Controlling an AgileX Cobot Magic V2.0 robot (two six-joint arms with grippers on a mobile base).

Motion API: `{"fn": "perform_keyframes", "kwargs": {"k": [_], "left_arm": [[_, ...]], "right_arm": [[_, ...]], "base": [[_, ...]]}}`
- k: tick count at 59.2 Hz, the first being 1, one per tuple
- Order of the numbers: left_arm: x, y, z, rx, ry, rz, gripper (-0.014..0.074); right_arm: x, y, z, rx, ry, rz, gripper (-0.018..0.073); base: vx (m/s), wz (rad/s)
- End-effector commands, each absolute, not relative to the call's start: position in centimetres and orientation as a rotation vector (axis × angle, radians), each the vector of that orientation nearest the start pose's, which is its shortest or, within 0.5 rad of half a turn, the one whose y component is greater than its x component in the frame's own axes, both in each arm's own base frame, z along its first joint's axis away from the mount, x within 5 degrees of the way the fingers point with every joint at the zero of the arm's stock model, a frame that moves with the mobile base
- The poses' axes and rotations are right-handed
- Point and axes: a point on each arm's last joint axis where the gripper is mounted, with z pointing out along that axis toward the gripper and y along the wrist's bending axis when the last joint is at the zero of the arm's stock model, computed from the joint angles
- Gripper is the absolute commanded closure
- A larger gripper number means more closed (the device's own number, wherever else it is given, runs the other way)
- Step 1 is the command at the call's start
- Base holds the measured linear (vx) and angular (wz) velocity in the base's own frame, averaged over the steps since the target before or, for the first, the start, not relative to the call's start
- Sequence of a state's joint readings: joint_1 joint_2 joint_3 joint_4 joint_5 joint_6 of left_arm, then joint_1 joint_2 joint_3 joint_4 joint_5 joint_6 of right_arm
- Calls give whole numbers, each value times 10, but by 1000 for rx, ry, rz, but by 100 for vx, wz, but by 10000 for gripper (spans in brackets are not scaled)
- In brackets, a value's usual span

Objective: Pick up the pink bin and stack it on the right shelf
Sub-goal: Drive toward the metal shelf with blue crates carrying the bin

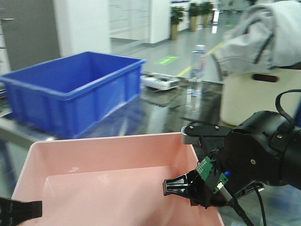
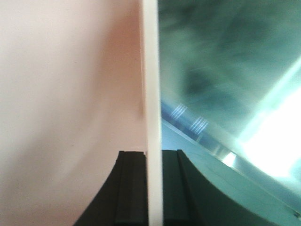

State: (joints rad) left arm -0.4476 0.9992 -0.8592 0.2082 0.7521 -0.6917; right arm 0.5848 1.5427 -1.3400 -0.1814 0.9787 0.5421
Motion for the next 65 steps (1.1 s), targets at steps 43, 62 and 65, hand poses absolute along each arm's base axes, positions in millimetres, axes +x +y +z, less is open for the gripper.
{"fn": "perform_keyframes", "kwargs": {"k": [43, 62, 65], "left_arm": [[180, -71, 347, -154, 2242, -357, 450], [180, -72, 347, -154, 2242, -357, 450], [180, -72, 347, -154, 2242, -357, 450]], "right_arm": [[280, 155, 340, -163, 2529, 75, 568], [280, 155, 340, -163, 2529, 75, 568], [280, 155, 340, -163, 2529, 75, 568]], "base": [[24, -51], [16, -30], [8, -17]]}}
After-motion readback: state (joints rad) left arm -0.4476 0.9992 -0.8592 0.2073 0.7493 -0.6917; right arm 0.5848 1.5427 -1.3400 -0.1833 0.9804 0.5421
